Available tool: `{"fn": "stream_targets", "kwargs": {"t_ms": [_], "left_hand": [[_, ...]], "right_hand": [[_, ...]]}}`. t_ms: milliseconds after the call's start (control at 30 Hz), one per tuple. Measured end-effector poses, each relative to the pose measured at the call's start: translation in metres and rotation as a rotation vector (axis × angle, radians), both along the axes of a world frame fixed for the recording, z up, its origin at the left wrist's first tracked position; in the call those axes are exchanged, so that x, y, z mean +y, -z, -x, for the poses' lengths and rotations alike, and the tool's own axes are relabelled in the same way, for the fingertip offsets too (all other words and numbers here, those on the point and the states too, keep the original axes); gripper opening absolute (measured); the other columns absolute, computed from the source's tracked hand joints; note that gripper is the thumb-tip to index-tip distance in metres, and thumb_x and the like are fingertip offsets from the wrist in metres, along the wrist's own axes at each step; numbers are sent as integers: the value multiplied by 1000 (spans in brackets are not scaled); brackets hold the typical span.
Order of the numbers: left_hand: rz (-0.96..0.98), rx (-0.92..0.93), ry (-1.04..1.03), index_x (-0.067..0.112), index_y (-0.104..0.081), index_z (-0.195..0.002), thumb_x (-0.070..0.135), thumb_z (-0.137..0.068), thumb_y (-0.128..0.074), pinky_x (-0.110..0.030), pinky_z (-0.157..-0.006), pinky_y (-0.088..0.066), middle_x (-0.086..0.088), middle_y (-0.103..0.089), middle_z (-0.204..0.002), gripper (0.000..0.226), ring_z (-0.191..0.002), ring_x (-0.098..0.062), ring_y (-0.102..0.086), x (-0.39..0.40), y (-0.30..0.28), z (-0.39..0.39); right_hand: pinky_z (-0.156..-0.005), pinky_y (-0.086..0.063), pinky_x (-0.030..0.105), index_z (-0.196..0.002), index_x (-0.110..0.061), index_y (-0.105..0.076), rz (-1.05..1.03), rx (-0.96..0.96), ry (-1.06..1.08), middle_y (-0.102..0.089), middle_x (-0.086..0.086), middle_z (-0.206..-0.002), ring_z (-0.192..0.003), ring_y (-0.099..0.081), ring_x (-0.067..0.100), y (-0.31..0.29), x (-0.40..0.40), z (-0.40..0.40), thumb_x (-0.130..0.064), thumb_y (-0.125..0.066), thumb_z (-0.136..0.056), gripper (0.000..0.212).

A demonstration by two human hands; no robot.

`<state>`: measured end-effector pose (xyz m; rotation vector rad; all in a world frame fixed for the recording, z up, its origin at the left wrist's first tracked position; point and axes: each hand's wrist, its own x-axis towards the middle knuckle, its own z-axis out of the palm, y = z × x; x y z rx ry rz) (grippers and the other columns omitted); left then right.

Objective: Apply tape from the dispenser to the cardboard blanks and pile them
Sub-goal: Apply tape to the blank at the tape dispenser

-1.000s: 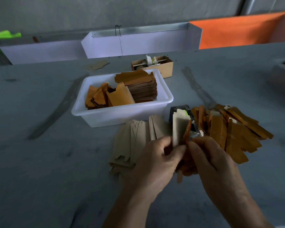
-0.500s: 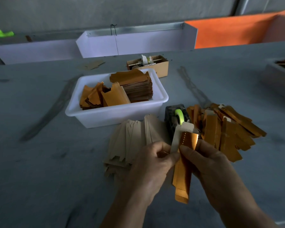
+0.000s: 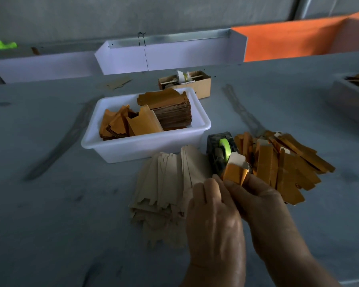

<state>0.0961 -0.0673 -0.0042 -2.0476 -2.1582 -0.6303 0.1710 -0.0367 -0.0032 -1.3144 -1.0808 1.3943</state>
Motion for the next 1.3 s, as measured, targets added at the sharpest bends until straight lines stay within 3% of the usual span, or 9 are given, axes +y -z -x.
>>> {"fn": "stream_targets", "kwargs": {"t_ms": [133, 233, 367, 467, 600, 733, 1067, 1200, 1300], "left_hand": [[34, -15, 8, 19, -76, -88, 34, -50, -89, -13, -45, -35, 8, -60, -74, 43, -63, -5, -58, -1, 7, 2], [-49, -105, 72, 19, -76, -89, 24, -47, -89, -15, -46, -39, 4, -59, -74, 44, -64, -11, -59, -2, 16, 8], [184, -686, -36, 37, -63, -98, 30, -87, -66, -15, -70, -47, 14, -59, -95, 14, -85, -2, -59, 3, 8, 22], [427, -1162, -55, 35, -64, -78, 34, -85, -67, -14, -61, -45, 15, -69, -77, 8, -73, 1, -63, 8, 6, 38], [408, -1376, -74, 28, -69, -70, 19, -84, -68, -11, -41, -37, 11, -63, -53, 16, -43, 3, -54, 13, -1, 45], [262, -1467, -177, 15, -65, -89, 20, -89, -62, -18, -50, -41, 3, -64, -69, 6, -56, -4, -58, 20, -4, 50], [309, -1659, -124, 17, -65, -76, 12, -90, -61, -23, -59, -44, 3, -65, -65, 15, -60, -9, -57, 32, 2, 30], [361, -1643, -110, 11, -66, -91, 16, -92, -59, -16, -49, -42, 0, -65, -71, 8, -56, -5, -56, 36, 4, 22], [378, -1625, -109, 11, -66, -95, 17, -93, -58, -16, -50, -42, 0, -65, -73, 10, -57, -5, -56, 37, 6, 22]], "right_hand": [[-54, -51, 18, -80, -15, -68, 27, 16, -20, -70, -2, -69, -67, -68, 9, -1, -3, 1, -37, -62, -76, 24], [-73, -55, 32, -85, -9, -67, 33, -56, -2, -71, 6, -77, -78, -69, 19, 2, -1, -1, -34, -67, -73, 27], [-86, -50, 41, -83, -6, -65, 61, -55, 29, -69, 16, -83, -86, -66, 28, 0, 1, -6, -24, -62, -84, 18], [-88, -50, 41, -85, -6, -65, 47, -76, -36, -66, 20, -84, -86, -65, 30, -3, 2, -9, -24, -60, -85, 19], [-76, -52, 32, -90, -15, -66, -31, -121, -93, -70, 3, -82, -79, -67, 14, -11, 7, -19, -39, -54, -80, 29], [-49, -43, 19, -84, -24, -68, -139, -316, 124, -63, -4, -65, -57, -55, 8, -14, 26, -40, -31, -59, -87, 11], [-55, -39, 22, -71, -30, -62, -47, -454, -67, -65, 0, -73, -69, -59, 13, 4, 47, -32, -29, -63, -86, 15], [-50, -36, 13, -66, -29, -62, -44, -470, -55, -63, -14, -55, -56, -61, -2, 6, 48, -28, -26, -64, -85, 19], [-52, -39, 16, -67, -26, -63, -13, -432, -54, -64, -12, -55, -59, -63, 3, 5, 51, -27, -23, -64, -85, 19]]}}
